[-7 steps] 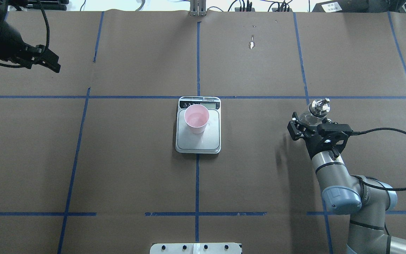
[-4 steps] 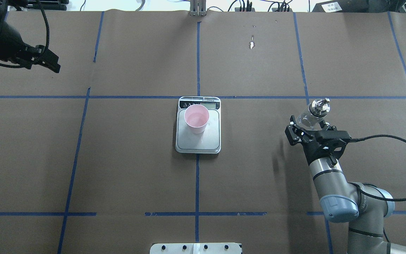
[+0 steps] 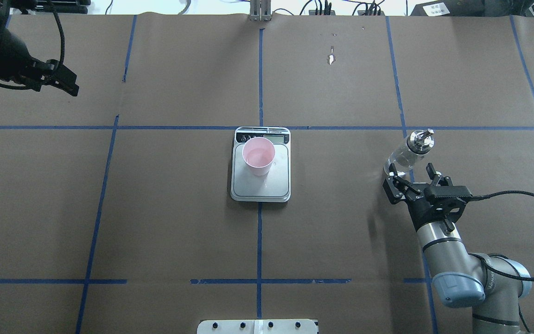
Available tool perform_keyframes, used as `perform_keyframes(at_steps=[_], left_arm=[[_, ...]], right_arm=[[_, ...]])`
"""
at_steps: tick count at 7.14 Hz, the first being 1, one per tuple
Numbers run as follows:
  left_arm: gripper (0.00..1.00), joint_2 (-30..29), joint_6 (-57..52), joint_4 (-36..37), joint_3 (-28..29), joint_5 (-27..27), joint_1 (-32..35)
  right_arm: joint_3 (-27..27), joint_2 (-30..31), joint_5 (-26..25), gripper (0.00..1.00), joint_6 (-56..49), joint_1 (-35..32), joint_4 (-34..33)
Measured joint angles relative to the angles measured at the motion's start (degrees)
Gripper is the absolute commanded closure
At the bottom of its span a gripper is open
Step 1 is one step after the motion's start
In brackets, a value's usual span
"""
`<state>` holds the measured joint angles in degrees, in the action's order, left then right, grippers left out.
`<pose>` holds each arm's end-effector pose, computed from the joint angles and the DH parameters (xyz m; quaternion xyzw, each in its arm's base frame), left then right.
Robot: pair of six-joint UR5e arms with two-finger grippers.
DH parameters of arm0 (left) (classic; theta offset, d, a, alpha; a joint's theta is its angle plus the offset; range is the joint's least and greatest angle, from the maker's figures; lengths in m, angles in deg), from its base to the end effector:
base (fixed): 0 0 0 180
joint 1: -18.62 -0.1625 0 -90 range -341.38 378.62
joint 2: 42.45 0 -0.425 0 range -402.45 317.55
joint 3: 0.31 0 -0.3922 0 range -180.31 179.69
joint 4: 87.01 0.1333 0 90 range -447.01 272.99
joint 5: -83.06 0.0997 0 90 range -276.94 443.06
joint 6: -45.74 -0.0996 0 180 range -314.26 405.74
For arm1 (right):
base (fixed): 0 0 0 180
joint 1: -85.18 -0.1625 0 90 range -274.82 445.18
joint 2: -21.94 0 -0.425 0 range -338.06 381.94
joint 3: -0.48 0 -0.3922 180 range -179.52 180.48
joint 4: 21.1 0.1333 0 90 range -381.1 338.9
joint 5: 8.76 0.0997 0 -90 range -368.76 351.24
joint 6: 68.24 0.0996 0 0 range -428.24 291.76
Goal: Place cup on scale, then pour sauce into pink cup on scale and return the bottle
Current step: 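Lower the glass sauce bottle onto the table with the right gripper, then open the right gripper and pull it back from the bottle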
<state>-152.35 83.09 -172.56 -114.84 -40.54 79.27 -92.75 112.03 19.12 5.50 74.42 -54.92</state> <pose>0.2036 -0.5216 0.2871 0.1241 0.4068 0.0358 0.9043 -0.4321 -0.3074 0.5040 0.5350 -0.3074 0.2193 0.7558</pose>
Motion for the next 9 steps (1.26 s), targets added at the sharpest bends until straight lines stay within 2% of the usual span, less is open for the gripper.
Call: perform_keyframes(at_steps=[3, 6, 8, 9], left_arm=[[0.18, 0.09, 0.0, 0.18, -0.09, -0.05, 0.0], [0.18, 0.11, 0.39, 0.16, -0.09, -0.04, -0.1], [0.18, 0.05, 1.15, 0.11, -0.23, -0.01, -0.19], [0.18, 0.11, 1.17, 0.04, -0.29, 0.01, -0.19]], right_arm=[[-1.75, 4.5, -0.91, 0.0, -0.04, 2.87, 2.41], [-1.96, 11.82, 0.33, 0.0, -0.99, 4.73, 10.92], [-1.31, 16.15, 3.62, 0.0, -5.65, 4.84, 18.83], [-0.59, 17.57, 7.22, 0.0, -9.49, 3.93, 23.95]])
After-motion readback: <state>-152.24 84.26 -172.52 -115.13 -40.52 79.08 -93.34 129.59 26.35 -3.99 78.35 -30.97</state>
